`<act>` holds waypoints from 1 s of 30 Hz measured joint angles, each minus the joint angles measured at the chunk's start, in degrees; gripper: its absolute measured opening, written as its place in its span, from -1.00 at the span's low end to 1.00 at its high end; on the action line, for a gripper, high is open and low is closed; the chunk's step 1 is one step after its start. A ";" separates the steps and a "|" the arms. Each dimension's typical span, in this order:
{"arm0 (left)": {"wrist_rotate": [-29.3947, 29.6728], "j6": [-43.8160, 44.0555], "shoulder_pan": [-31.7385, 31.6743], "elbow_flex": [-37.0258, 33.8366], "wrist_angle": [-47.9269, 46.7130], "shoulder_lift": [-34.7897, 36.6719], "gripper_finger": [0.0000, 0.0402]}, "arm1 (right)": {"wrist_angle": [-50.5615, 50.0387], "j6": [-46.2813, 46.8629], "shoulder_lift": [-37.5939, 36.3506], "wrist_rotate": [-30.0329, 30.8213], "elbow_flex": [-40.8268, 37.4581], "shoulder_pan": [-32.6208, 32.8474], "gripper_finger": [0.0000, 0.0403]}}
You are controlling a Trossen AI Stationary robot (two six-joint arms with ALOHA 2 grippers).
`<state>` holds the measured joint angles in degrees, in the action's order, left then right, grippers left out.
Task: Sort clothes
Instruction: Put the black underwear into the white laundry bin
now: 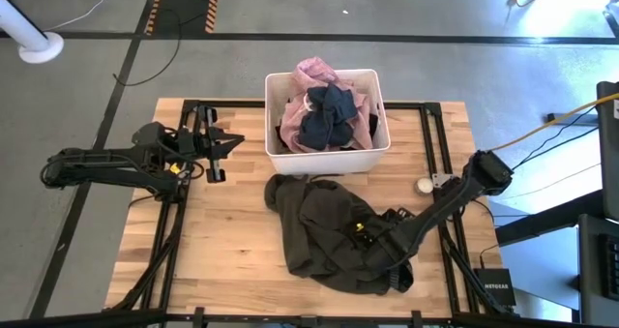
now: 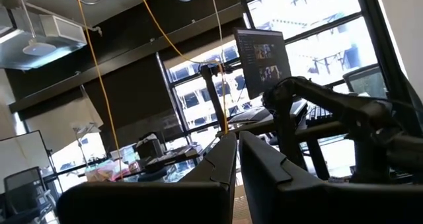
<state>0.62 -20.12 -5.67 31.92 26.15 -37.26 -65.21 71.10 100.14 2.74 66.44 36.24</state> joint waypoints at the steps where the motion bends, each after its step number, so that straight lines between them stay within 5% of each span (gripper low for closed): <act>1: 0.00 -0.07 0.00 0.00 0.00 0.00 -0.92 | 2.84 0.03 0.00 0.53 -1.34 -0.06 0.08; 12: 0.00 -0.25 0.01 0.00 0.11 0.00 -0.92 | 16.89 0.18 -0.48 2.17 -12.46 -0.61 0.02; 22: 0.00 0.00 0.00 0.00 0.11 0.00 -0.92 | 16.24 -3.94 -0.17 1.36 -11.63 -0.63 -0.90; 30: 0.00 -0.16 0.01 0.00 0.28 0.00 -0.92 | 4.98 -5.70 0.39 2.91 -3.91 -0.65 -0.79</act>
<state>0.62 -20.27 -5.66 31.92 26.44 -37.26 -60.23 65.40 100.53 5.65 62.53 35.59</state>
